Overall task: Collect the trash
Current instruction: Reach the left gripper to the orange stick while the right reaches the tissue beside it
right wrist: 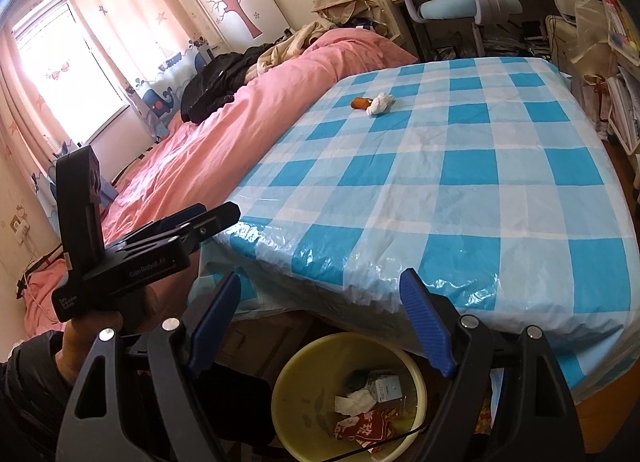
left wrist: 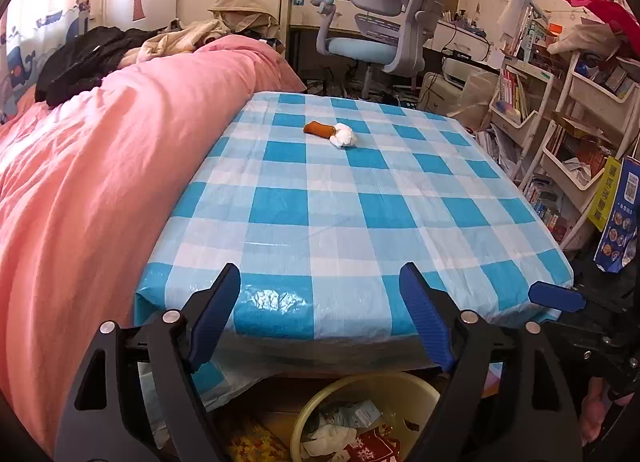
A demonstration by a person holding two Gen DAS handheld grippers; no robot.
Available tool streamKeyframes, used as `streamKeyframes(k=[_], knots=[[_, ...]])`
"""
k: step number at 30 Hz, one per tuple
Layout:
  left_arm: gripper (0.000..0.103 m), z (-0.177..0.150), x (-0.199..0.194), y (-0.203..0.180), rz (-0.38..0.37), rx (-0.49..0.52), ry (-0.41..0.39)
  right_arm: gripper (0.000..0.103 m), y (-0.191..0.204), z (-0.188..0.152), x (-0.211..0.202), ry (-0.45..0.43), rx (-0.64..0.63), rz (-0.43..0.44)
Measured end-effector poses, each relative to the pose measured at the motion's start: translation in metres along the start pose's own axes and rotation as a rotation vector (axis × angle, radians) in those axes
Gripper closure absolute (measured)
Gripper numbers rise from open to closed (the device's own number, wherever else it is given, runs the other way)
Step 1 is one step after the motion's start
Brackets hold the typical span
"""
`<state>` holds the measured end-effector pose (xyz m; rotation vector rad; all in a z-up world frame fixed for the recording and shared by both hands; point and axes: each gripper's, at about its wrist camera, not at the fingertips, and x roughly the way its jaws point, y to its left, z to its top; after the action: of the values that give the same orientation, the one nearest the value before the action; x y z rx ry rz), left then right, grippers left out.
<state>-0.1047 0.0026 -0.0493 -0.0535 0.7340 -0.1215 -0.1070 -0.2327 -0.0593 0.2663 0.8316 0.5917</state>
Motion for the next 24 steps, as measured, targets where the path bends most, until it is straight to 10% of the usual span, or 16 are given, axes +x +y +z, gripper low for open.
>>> streamKeyframes(k=[24], knots=[[0.022, 0.131, 0.135, 0.038, -0.042, -0.214, 0.041, 0.033, -0.031, 0.14, 0.117, 0.01, -0.134, -0.159]])
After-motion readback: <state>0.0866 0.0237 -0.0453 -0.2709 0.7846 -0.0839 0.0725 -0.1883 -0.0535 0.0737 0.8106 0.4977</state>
